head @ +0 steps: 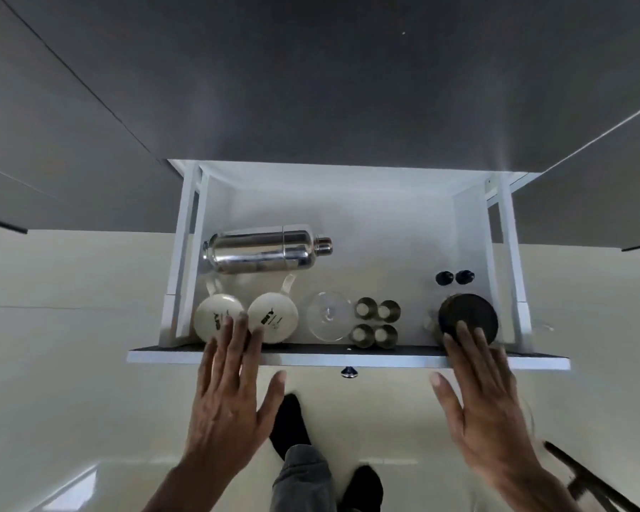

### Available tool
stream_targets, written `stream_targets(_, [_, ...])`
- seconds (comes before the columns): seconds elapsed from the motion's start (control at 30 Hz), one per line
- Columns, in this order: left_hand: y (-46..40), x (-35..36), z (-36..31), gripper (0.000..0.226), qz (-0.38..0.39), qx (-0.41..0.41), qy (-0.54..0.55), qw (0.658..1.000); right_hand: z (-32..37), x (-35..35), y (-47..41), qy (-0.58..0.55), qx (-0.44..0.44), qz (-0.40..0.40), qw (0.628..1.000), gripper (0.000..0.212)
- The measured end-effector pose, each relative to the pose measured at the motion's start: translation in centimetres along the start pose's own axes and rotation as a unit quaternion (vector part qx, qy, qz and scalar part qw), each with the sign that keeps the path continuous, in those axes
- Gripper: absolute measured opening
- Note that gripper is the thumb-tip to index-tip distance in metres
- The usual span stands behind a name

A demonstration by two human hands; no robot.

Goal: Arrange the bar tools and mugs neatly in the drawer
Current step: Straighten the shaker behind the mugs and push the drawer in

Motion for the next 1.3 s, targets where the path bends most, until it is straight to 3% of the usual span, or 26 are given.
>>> stream_targets(0.13, [2.1,2.4,-1.1,0.08,0.044,-0.011,-0.05,0.998,-0.1,2.2,1.2,0.037,-0.026,0.032,0.998,0.076])
stream_targets(0.43, [-0.1,2.6,-1.0,0.082,0.042,0.008,-0.094,0.995,-0.7,1.9,-0.8,0.054,-0.045,-0.012,0.997,0.077])
stream_targets(1.1, [-14.1,0.8,0.7,0.081,0.029,0.052,-0.086,0.995,-0.9,-0.8,-14.5,0.078,-0.04,-0.037,0.995,0.078])
stream_targets(1.23, [-14.0,-1.0,-1.3,0.076,-0.025,0.112,-0.053,0.992,0.7,-2.1,-14.7,0.02,-0.02,-0.072,0.997,0.072])
stream_targets(1.3, [-13.2,-0.2,-2.3,0.075,-0.006,0.147,-0.061,0.987,2.0,-1.0,-14.1,0.003,-0.032,-0.058,0.998,0.073])
Point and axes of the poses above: each hand's wrist, its own y-axis away from the middle knuckle, its own x-axis out of the palm, z = x × y, the point moved 10 cm from there along -y, towards the middle knuckle, and after that the axes turned 2 degrees about -x, right-handed, at the moved point
